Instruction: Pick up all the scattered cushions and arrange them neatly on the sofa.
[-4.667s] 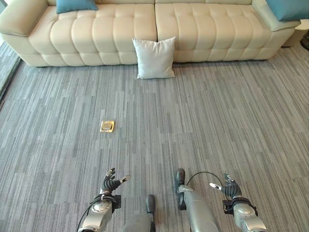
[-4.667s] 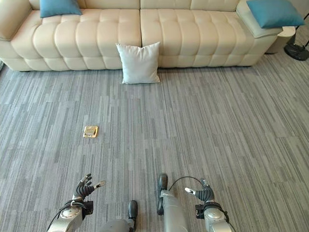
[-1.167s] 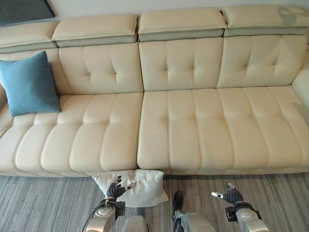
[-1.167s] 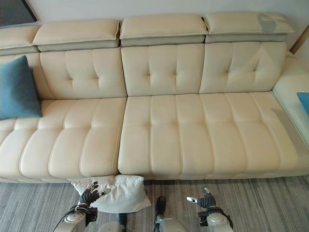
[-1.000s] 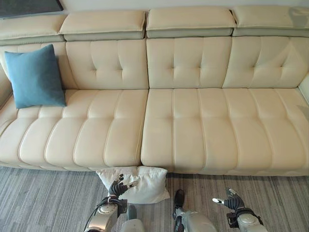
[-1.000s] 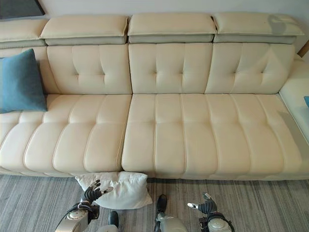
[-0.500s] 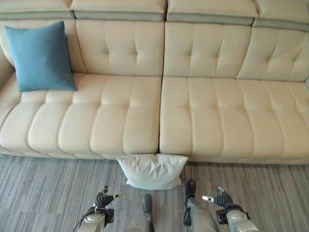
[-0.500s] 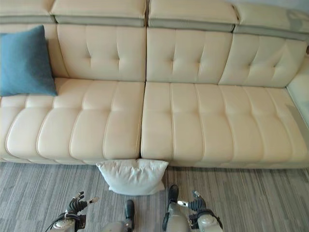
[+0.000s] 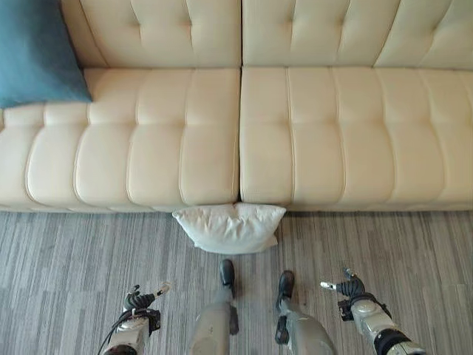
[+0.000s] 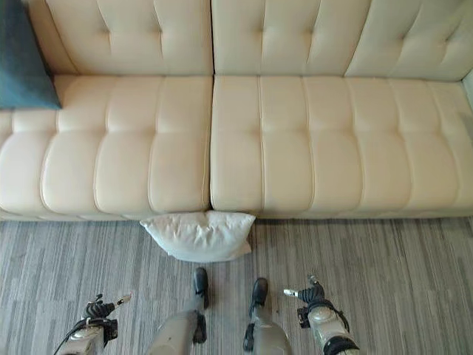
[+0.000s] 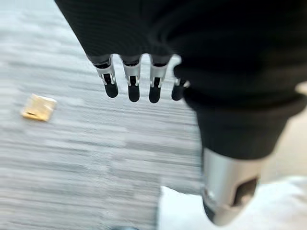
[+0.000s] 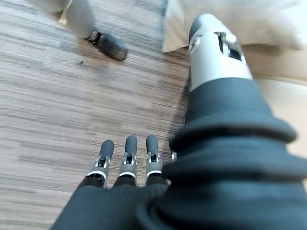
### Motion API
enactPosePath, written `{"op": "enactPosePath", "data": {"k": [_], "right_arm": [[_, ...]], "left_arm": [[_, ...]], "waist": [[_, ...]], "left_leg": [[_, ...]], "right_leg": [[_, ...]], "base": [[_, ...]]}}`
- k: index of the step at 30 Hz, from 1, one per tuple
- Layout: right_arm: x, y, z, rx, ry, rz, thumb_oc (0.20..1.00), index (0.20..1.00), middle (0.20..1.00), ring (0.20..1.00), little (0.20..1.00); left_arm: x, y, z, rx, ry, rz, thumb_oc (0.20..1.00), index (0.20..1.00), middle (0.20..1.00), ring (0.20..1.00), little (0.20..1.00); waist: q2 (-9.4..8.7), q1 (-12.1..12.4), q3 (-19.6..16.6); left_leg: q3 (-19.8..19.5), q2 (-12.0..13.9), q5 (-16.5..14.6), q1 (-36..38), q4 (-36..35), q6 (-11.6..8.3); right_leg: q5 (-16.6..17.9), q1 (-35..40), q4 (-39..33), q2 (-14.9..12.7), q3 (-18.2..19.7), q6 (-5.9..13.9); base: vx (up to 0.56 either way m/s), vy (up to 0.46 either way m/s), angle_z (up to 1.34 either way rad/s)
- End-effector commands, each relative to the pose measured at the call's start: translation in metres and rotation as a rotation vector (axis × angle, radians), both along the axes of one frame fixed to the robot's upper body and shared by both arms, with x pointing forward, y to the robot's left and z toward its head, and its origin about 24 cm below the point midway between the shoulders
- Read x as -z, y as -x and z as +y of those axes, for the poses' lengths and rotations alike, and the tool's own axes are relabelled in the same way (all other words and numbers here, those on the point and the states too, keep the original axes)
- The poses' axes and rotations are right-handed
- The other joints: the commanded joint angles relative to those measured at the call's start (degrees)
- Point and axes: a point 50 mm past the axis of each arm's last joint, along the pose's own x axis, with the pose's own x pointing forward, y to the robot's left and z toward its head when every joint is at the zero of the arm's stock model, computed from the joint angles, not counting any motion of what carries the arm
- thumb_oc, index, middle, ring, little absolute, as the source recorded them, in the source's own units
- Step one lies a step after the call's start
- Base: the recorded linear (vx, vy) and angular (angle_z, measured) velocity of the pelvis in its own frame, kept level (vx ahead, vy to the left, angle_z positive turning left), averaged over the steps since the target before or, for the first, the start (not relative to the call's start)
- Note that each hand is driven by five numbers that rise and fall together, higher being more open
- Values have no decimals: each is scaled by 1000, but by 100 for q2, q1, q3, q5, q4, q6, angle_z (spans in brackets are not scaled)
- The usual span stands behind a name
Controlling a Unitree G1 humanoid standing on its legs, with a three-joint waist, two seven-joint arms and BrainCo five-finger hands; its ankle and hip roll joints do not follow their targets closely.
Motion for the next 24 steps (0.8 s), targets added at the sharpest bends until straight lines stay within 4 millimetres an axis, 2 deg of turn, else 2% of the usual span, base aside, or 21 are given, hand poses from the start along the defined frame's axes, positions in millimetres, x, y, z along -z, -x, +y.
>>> {"op": "enactPosePath", "data": {"k": [1, 3, 4, 5, 7, 8, 9, 10, 11, 12, 13, 14, 15, 16, 17, 18, 19, 20, 21, 22, 24], "right_arm": [[-33, -39, -1, 0, 45, -164, 1000, 1000, 1000, 1000, 1000], [-48, -58, 3, -24, 61, -227, 1000, 1000, 1000, 1000, 1000], [-65, -74, 7, -33, 57, -292, 1000, 1000, 1000, 1000, 1000], [-69, -78, 8, -39, 63, -310, 1000, 1000, 1000, 1000, 1000], [-94, -98, 10, -48, 76, -402, 1000, 1000, 1000, 1000, 1000], [-94, -98, 10, -48, 76, -402, 1000, 1000, 1000, 1000, 1000], [-107, -108, 10, -44, 76, -445, 1000, 1000, 1000, 1000, 1000], [-135, -125, 11, -31, 70, -543, 1000, 1000, 1000, 1000, 1000], [-136, -126, 11, -31, 70, -543, 1000, 1000, 1000, 1000, 1000], [-158, -138, 16, -20, 42, -628, 1000, 1000, 1000, 1000, 1000], [-158, -138, 16, -20, 42, -628, 1000, 1000, 1000, 1000, 1000], [-187, -150, 29, -42, -2, -741, 1000, 1000, 1000, 1000, 1000], [-188, -151, 29, -42, -2, -744, 1000, 1000, 1000, 1000, 1000], [-201, -155, 35, -53, -28, -798, 1000, 1000, 1000, 1000, 1000], [-228, -161, 53, -102, -99, -909, 1000, 1000, 1000, 1000, 1000], [-230, -162, 53, -102, -99, -913, 1000, 1000, 1000, 1000, 1000], [-248, -164, 67, -138, -145, -985, 1000, 1000, 1000, 1000, 1000], [-258, -166, 75, -155, -171, -1019, 1000, 1000, 1000, 1000, 1000], [-279, -170, 88, -171, -240, -1079, 1000, 1000, 1000, 1000, 1000], [-281, -170, 88, -171, -240, -1084, 1000, 1000, 1000, 1000, 1000], [-298, -172, 105, -196, -321, -1133, 1000, 1000, 1000, 1000, 1000]], "left_arm": [[-25, -29, 20, -66, -118, -78, 1000, 1000, 1000, 1000, 1000], [-37, -45, 21, -58, -147, -121, 1000, 1000, 1000, 1000, 1000], [-46, -56, 23, -52, -180, -145, 1000, 1000, 1000, 1000, 1000], [-50, -62, 21, -40, -183, -159, 1000, 1000, 1000, 1000, 1000], [-66, -81, 21, -16, -231, -203, 1000, 1000, 1000, 1000, 1000], [-66, -81, 21, -16, -231, -203, 1000, 1000, 1000, 1000, 1000], [-76, -92, 20, -8, -251, -228, 1000, 1000, 1000, 1000, 1000], [-97, -111, 21, -4, -297, -285, 1000, 1000, 1000, 1000, 1000], [-97, -111, 21, -4, -297, -285, 1000, 1000, 1000, 1000, 1000], [-116, -128, 17, -2, -315, -360, 1000, 1000, 1000, 1000, 1000], [-116, -128, 17, -2, -315, -360, 1000, 1000, 1000, 1000, 1000], [-143, -148, 11, 7, -339, -467, 1000, 1000, 1000, 1000, 1000], [-144, -149, 11, 6, -339, -469, 1000, 1000, 1000, 1000, 1000], [-159, -159, 6, 18, -345, -531, 1000, 1000, 1000, 1000, 1000], [-199, -180, -8, 84, -406, -670, 1000, 1000, 1000, 1000, 1000], [-201, -181, -8, 83, -406, -674, 1000, 1000, 1000, 1000, 1000], [-225, -193, -23, 127, -418, -768, 1000, 1000, 1000, 1000, 1000], [-239, -199, -35, 166, -429, -815, 1000, 1000, 1000, 1000, 1000], [-265, -213, -65, 246, -404, -913, 1000, 1000, 1000, 1000, 1000], [-267, -213, -65, 245, -405, -918, 1000, 1000, 1000, 1000, 1000], [-292, -222, -105, 344, -341, -1025, 1000, 1000, 1000, 1000, 1000]], "waist": [[-57, -71, 235], [-41, -84, 327], [-38, -83, 434], [-35, -97, 439], [-14, -120, 562], [-13, -121, 556], [5, -127, 649], [40, -144, 790], [41, -149, 770], [80, -141, 898], [81, -143, 889], [112, -162, 995], [113, -165, 995], [120, -166, 995], [150, -188, 995], [154, -192, 995], [181, -213, 995], [194, -232, 995], [228, -253, 995], [232, -255, 995], [263, -278, 995]], "left_leg": [[-210, -46, -599, -24, 361, -231], [-227, -54, -587, -257, 454, -228], [-250, -57, -585, -445, 542, -214], [-269, -66, -573, -571, 577, -209], [-288, -66, -561, -893, 715, -208], [-289, -66, -561, -901, 716, -207], [-299, -72, -564, -1011, 771, -211], [-337, -90, -550, -1326, 896, -226], [-341, -92, -541, -1358, 899, -224], [-379, -123, -550, -1650, 1032, -232], [-381, -124, -550, -1662, 1035, -232], [-432, -139, -586, -2050, 1219, -244], [-435, -142, -577, -2085, 1234, -240], [-474, -152, -602, -2330, 1334, -246], [-552, -171, -650, -2868, 1591, -236], [-558, -174, -645, -2931, 1629, -231], [-618, -185, -712, -3410, 1885, -223], [-651, -211, -749, -3675, 2055, -224], [-725, -243, -803, -4141, 2291, -217], [-728, -247, -791, -4200, 2318, -213], [-766, -306, -832, -4589, 2527, -223]], "right_leg": [[-364, -301, 290, -273, 97, 154], [-349, -540, 435, -294, 123, 154], [-333, -742, 552, -310, 160, 159], [-326, -869, 594, -315, 190, 151], [-315, -1184, 745, -347, 220, 148], [-315, -1191, 746, -347, 219, 148], [-324, -1294, 807, -362, 234, 147], [-347, -1593, 960, -388, 253, 140], [-339, -1621, 959, -390, 249, 140], [-396, -1912, 1153, -420, 254, 123], [-397, -1923, 1155, -420, 253, 122], [-477, -2320, 1399, -440, 316, 117], [-470, -2351, 1412, -444, 315, 115], [-515, -2611, 1556, -452, 357, 109], [-612, -3148, 1867, -485, 410, 86], [-611, -3207, 1904, -491, 409, 83], [-725, -3707, 2222, -505, 485, 45], [-782, -3974, 2400, -504, 540, 21], [-882, -4475, 2711, -520, 639, -16], [-876, -4533, 2742, -526, 640, -18], [-975, -4968, 3038, -535, 738, -39]], "base": [[-43, 48, 7], [-59, 47, 1], [-68, 47, 3], [-70, 38, 0], [-50, 29, 2], [-37, 40, 6], [-43, 56, 6], [-45, 57, 4], [-41, 73, 8], [-12, 38, 11], [-12, 65, 10], [-9, 30, 5], [3, 31, 9], [22, 5, 13], [20, 6, 18], [36, 0, 35], [29, -4, 37], [71, -6, 48], [37, 1, 31], [40, 2, 40], [37, -4, 36]]}}
